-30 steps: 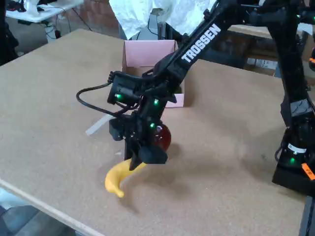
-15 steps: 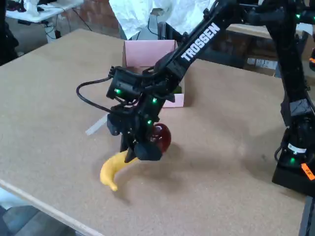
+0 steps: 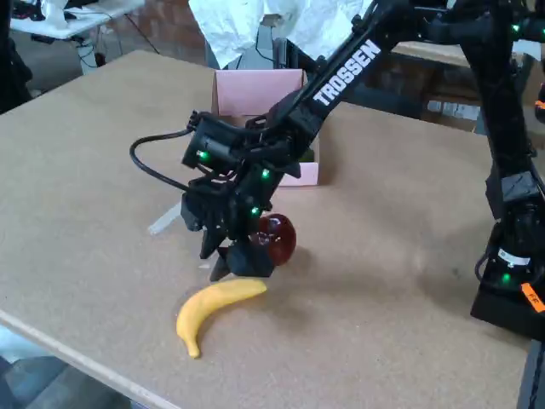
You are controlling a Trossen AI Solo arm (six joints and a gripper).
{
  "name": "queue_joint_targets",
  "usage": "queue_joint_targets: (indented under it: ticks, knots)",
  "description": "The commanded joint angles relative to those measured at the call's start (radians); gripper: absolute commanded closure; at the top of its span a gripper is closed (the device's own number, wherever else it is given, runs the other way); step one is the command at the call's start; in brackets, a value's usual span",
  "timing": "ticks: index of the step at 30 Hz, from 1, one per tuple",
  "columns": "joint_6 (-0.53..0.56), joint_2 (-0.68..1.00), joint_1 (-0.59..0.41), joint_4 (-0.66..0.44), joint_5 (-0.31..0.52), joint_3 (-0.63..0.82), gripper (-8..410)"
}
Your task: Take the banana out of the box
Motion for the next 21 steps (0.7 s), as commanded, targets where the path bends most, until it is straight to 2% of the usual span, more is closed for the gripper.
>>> queue_joint_targets:
  ticks: [1,12,21]
  knots:
    - [-0.007,-0.003,0.0,0.022,-0.001,0.001,187]
    - [-0.002,-0.018,0.0,0.018,-0.001,0.005,187]
    - [0.001,-0.158,0.0,0.017,-0.002,0.022,187]
